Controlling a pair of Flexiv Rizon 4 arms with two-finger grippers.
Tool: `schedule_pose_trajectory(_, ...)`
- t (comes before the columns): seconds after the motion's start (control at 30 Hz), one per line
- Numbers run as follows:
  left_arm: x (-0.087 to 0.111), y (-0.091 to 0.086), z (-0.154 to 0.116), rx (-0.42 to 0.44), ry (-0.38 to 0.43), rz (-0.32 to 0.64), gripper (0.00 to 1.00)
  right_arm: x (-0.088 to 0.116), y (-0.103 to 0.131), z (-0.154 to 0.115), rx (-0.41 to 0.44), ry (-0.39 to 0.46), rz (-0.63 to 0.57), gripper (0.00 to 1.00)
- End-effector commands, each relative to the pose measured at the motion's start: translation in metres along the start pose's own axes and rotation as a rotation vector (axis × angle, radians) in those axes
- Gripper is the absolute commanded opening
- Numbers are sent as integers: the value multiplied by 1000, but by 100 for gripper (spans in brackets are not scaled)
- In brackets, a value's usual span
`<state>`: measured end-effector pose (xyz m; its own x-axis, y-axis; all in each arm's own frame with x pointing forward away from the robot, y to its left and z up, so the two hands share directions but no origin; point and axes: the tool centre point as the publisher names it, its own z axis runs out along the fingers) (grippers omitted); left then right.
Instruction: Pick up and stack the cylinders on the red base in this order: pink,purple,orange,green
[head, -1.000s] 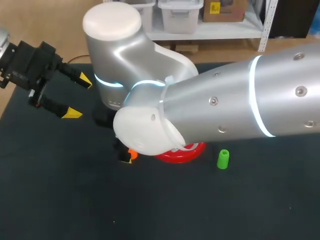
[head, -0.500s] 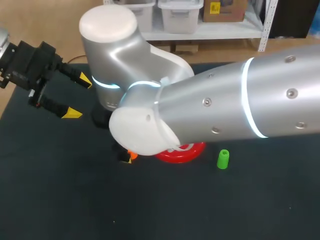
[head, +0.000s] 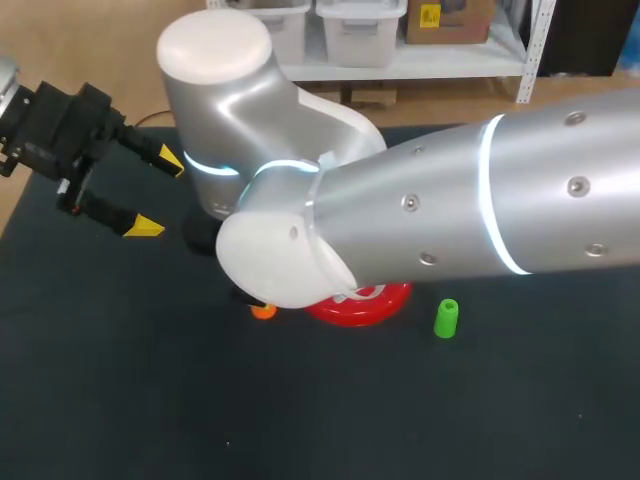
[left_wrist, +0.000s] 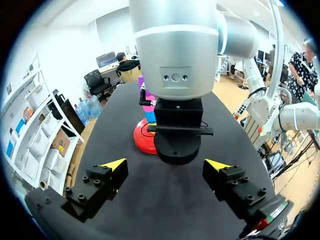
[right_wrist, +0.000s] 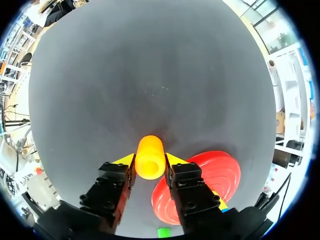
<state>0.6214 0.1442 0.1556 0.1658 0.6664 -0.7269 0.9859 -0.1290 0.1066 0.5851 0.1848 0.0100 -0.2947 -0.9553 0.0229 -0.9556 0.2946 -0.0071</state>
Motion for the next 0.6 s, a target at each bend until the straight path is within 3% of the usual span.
schedule_pose_trajectory(0.03, 1, 1, 0, 1, -1, 1, 100, 3, 0, 0, 5, -2, 2, 0)
schedule_pose_trajectory(0.6, 1, 1, 0, 1, -1, 1, 100, 5, -2, 0, -3, -3, 8, 0)
